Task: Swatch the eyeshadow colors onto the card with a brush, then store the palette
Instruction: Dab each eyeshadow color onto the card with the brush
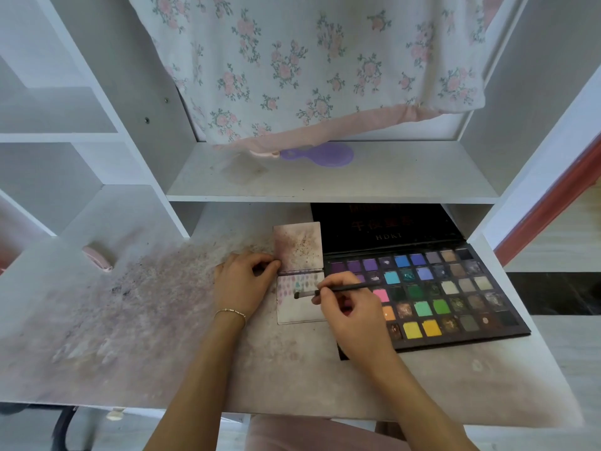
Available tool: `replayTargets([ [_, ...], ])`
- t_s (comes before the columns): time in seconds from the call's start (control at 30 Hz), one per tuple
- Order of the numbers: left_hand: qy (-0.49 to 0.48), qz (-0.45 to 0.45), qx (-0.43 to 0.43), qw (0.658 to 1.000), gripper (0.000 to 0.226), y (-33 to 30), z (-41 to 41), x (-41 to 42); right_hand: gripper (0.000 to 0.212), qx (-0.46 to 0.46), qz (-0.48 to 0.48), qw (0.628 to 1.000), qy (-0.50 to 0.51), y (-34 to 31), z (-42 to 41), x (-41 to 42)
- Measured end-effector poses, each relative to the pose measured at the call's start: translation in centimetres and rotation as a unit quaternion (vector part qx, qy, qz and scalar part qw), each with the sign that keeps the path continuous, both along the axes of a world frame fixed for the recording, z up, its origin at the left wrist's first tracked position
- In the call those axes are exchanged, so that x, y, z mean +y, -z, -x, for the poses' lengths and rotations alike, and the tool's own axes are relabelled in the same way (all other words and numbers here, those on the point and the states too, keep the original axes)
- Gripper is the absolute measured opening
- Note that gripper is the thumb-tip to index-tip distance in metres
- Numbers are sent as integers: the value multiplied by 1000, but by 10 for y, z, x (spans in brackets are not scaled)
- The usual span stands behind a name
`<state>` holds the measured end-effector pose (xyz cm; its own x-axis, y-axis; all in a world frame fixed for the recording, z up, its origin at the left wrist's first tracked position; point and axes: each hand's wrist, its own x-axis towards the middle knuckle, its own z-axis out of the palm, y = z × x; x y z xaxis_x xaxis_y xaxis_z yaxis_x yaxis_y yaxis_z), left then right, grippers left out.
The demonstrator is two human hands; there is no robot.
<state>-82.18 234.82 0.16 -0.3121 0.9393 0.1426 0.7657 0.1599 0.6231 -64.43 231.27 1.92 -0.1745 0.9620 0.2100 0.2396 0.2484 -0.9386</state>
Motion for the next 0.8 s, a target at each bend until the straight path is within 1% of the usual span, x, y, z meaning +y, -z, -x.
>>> replayTargets([
  [0.2, 5, 4, 5, 1000, 14, 0, 1, 0, 23, -46, 16, 999, -6, 8, 15, 6],
  [0.4, 1, 5, 11, 1000, 15, 0, 0, 0, 20, -58, 20, 998, -10, 11, 15, 7],
  [0.57, 0, 4, 10, 1000, 15, 0, 0, 0, 25, -63, 18, 998, -18, 10, 15, 7],
  [0.8, -7, 0, 9, 1000, 14, 1, -1, 0, 20, -72, 17, 997, -20, 12, 15, 8],
])
